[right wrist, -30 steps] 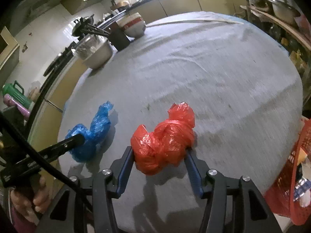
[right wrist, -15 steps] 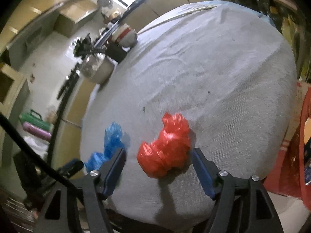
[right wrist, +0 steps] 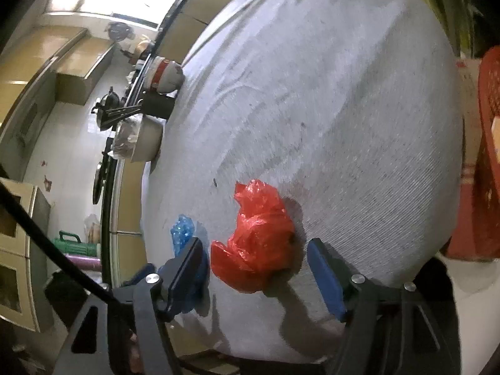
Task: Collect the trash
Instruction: 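Grasp the blue plastic bag with the left tool and lift it, then carry the blue bag and red bag toward the red basket with both tools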
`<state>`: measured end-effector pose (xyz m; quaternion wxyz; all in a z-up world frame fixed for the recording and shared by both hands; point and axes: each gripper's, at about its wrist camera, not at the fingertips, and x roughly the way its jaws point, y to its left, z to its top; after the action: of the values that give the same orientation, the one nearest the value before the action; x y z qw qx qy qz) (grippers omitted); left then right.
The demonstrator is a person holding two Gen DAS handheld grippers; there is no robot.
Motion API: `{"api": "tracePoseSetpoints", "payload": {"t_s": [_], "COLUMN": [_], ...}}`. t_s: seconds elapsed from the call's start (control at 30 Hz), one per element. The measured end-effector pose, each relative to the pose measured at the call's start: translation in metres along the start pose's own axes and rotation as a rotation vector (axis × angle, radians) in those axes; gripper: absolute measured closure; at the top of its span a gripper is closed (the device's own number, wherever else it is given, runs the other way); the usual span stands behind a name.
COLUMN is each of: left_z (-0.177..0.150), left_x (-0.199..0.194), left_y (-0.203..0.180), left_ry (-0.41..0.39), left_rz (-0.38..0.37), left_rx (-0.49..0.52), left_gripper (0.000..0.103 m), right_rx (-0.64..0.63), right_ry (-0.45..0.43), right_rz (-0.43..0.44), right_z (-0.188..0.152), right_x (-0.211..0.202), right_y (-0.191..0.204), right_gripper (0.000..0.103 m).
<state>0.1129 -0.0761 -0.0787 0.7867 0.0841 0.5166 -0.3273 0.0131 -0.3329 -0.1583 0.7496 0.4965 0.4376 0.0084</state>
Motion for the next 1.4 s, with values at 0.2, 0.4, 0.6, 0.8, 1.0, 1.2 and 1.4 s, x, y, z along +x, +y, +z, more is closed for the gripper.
{"api": "tracePoseSetpoints", "payload": {"t_s": [0.2,0.4,0.6,0.8,1.0,1.2,1.4], "left_z": [-0.007,-0.014,-0.021,-0.024,-0.022,-0.024,-0.029], "left_x": [0.014,0.023,0.017,-0.005,-0.034,-0.060,-0.082], "left_y": [0.007,0.014,0.011,0.001,-0.018,-0.039,-0.063], "left_ry": [0.018,0.015,-0.023,-0.078,-0.147,-0.229,-0.301], "left_rz": [-0.007,-0.039,-0.028,0.040,0.153,0.232,0.293], "left_rx": [-0.041,-0.089,-0.131,-0.137,-0.105,-0.070,-0.031], "left_gripper": [0.029,0.044,0.047,0.047,0.047,0.047,0.047], "right_rx": [0.032,-0.013,-0.079,-0.174,-0.217,-0.311,-0.392], "right_ry": [0.014,0.025,0.023,-0.017,-0.072,-0.160,-0.227], "right_rz": [0.007,0.006,-0.007,-0.036,-0.022,-0.022,-0.007], "right_z": [0.000,-0.005,-0.011,-0.020,-0.022,-0.032,-0.047], "right_x": [0.017,0.028,0.032,0.024,-0.001,-0.035,-0.065], "right_y": [0.002,0.013,0.022,0.032,0.037,0.050,0.063], "right_gripper": [0.044,0.045,0.052,0.053,0.053,0.053,0.053]}}
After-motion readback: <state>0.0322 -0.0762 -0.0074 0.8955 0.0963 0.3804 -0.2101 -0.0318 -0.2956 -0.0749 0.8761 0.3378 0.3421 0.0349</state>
